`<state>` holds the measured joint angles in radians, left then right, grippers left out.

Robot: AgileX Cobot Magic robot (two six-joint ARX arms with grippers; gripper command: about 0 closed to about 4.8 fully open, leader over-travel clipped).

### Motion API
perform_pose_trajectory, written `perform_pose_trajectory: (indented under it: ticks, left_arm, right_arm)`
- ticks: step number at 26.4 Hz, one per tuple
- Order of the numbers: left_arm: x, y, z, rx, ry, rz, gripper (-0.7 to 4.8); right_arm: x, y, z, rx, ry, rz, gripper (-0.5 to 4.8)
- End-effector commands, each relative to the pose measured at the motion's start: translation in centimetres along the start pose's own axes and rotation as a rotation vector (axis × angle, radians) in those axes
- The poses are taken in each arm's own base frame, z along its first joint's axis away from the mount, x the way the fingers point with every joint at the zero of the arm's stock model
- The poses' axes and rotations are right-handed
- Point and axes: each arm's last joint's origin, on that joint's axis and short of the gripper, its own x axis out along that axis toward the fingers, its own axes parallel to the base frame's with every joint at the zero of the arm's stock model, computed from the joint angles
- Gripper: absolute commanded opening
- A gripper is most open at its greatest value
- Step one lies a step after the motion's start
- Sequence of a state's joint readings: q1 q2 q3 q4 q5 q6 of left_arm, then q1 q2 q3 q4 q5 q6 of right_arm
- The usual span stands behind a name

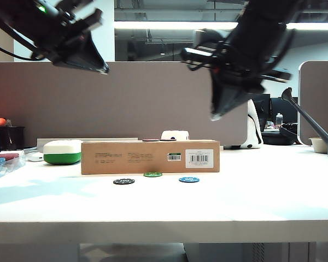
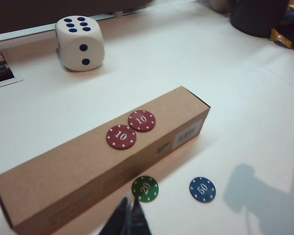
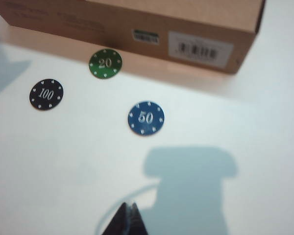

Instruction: Push the chip, whose value equals the sum of all the chip values on the rectangular box, forward next to the box.

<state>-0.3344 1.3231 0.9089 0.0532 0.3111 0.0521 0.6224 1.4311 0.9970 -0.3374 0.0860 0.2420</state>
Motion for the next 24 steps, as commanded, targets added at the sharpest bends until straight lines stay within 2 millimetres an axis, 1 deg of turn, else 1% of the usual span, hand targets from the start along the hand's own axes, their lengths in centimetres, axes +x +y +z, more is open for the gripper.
perform_pose_trajectory:
  ticks: [1, 4, 8, 13, 14, 17, 19, 21, 24]
  left_arm:
    - [-1.7, -0.5, -0.6, 0.012, -0.037, 0.047, -0.05]
    - [-3.4, -0.9, -1.8, 0.023, -0.082, 0.123, -0.05]
    - [-5.9, -1.7, -3.5, 0.029, -0.110, 0.136, -0.05]
    - [-9.4, -3.0, -6.0, 0.048, -0.184, 0.140, -0.05]
    - [-10.5, -3.4, -6.7, 0.056, -0.217, 0.141, -0.05]
    - [-12.4, -4.1, -8.4, 0.075, -0.292, 0.144, -0.05]
    - [-13.1, -4.3, -9.2, 0.082, -0.322, 0.146, -0.05]
    - [-13.9, -4.6, -10.6, 0.090, -0.361, 0.160, -0.05]
    - [-14.5, -4.9, -12.2, 0.103, -0.415, 0.164, -0.05]
  right_arm:
    - [-1.3, -0.3, -0.9, 0.040, -0.071, 0.018, -0.06]
    - [-2.4, -0.7, -2.1, 0.072, -0.121, 0.036, -0.06]
    - [-4.3, -1.2, -3.3, 0.125, -0.197, 0.062, -0.06]
    - [-6.3, -1.5, -3.7, 0.135, -0.295, 0.092, -0.06]
    - [-6.7, -1.6, -3.6, 0.139, -0.314, 0.082, -0.06]
    - [-6.8, -1.6, -3.6, 0.142, -0.321, 0.066, -0.06]
    - [-6.8, -1.6, -3.6, 0.141, -0.319, 0.067, -0.06]
    - [-6.8, -1.6, -3.7, 0.141, -0.317, 0.067, -0.06]
    - [-6.8, -1.6, -3.7, 0.141, -0.316, 0.067, -0.06]
